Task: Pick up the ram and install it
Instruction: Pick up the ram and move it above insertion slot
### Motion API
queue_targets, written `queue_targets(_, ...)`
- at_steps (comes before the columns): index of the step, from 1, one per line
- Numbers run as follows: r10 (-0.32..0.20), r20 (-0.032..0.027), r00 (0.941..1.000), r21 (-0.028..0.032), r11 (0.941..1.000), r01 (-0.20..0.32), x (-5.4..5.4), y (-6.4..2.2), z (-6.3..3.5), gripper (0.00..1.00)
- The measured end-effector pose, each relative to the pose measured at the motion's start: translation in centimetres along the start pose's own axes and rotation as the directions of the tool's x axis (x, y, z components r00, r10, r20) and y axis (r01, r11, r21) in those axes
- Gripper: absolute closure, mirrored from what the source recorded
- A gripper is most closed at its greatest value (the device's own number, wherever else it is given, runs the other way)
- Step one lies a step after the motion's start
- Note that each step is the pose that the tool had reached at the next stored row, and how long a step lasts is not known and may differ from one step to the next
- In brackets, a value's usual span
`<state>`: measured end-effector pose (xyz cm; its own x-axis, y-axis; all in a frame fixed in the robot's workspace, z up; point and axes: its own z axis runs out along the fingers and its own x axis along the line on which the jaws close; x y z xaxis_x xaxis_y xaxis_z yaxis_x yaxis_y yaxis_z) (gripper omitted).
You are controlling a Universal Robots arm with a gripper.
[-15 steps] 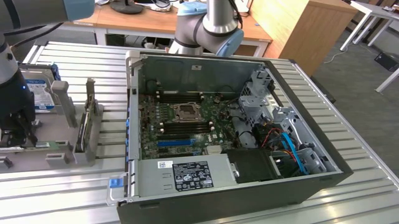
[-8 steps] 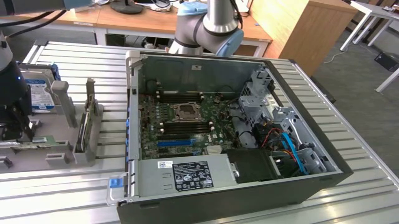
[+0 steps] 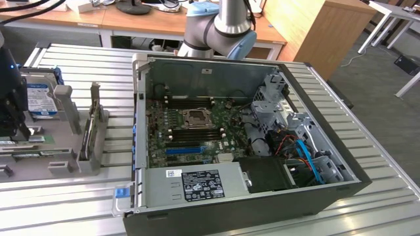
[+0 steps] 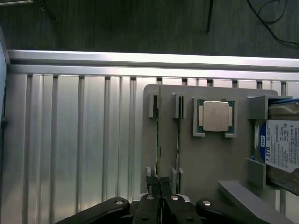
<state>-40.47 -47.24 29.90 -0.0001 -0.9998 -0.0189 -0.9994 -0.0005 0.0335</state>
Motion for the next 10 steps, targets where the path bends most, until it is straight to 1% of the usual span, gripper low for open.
queue_targets(10, 0.0, 0.0, 1.0, 0.0, 1.0, 0.0, -0.1, 0.11, -3.5, 0.88)
